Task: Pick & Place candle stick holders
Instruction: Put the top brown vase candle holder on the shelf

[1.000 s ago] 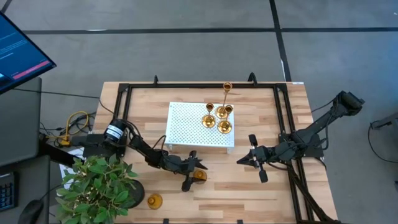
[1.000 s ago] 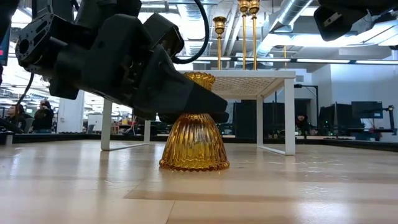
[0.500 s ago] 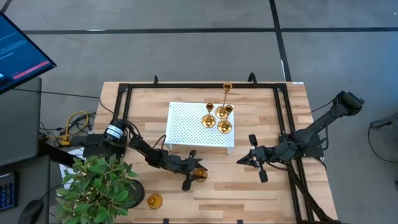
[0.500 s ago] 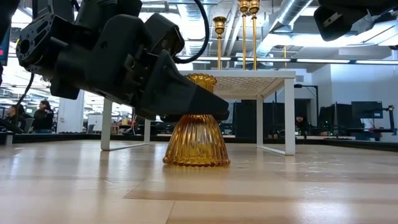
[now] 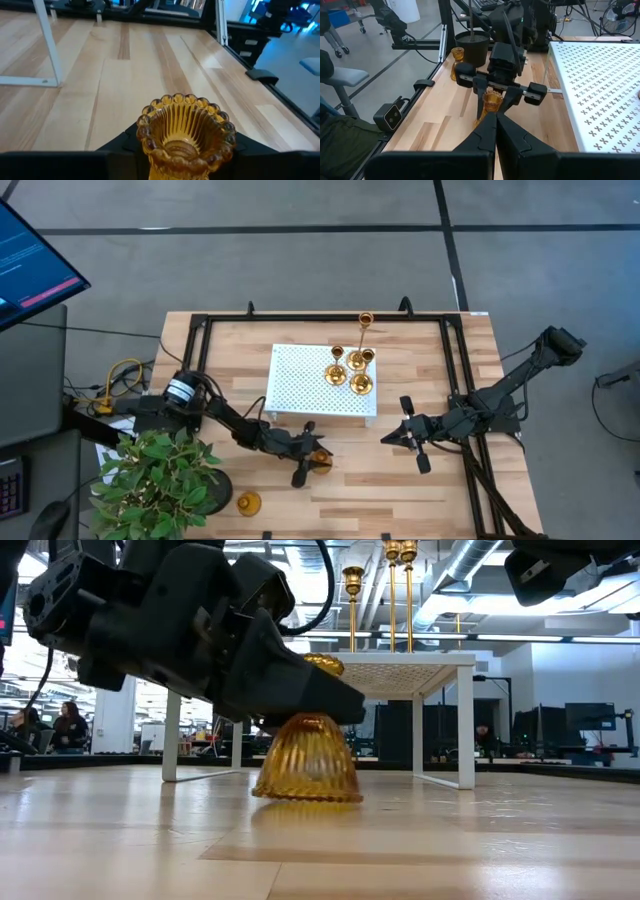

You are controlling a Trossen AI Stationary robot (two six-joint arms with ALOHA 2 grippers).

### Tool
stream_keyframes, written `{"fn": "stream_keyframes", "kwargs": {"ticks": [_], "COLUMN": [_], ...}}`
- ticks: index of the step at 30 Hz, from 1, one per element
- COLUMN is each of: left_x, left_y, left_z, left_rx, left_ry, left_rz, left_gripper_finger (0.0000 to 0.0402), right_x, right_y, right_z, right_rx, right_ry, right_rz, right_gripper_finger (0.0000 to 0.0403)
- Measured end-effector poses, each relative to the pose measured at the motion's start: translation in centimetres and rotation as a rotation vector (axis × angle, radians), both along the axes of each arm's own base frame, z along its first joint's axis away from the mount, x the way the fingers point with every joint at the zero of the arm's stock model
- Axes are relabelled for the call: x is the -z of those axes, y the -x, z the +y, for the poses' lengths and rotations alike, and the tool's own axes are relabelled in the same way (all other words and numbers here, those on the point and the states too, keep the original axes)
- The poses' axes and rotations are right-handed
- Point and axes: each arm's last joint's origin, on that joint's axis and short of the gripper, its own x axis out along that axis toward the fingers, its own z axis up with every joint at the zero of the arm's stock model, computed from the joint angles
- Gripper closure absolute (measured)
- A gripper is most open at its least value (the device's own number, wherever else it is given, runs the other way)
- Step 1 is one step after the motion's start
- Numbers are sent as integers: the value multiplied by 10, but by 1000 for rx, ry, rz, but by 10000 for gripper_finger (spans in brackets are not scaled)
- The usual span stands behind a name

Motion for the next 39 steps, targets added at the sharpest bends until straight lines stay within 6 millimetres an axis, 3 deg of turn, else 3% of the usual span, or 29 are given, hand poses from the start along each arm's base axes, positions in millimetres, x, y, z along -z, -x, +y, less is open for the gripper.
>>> {"fn": "stream_keyframes", "kwargs": {"ticks": [14,21,30,39], "left_x": [-55,-95,-137,-155], "left_y": [31,49,72,78], "left_z": [-8,3,31,83], "left_rx": [-7,-26,-322,-760], "left_ry": [-26,14,-85,-145], "left_rz": [35,-53,-171,-182], "left_gripper_finger": [270,270,270,270], "right_x": [0,0,0,0], "right_y": [0,0,0,0], "right_z": [0,0,0,0], "right_rx": [0,0,0,0], "right_ry": [0,0,0,0], "right_rz": [1,1,1,0], "right_gripper_finger": [403,403,403,403]}}
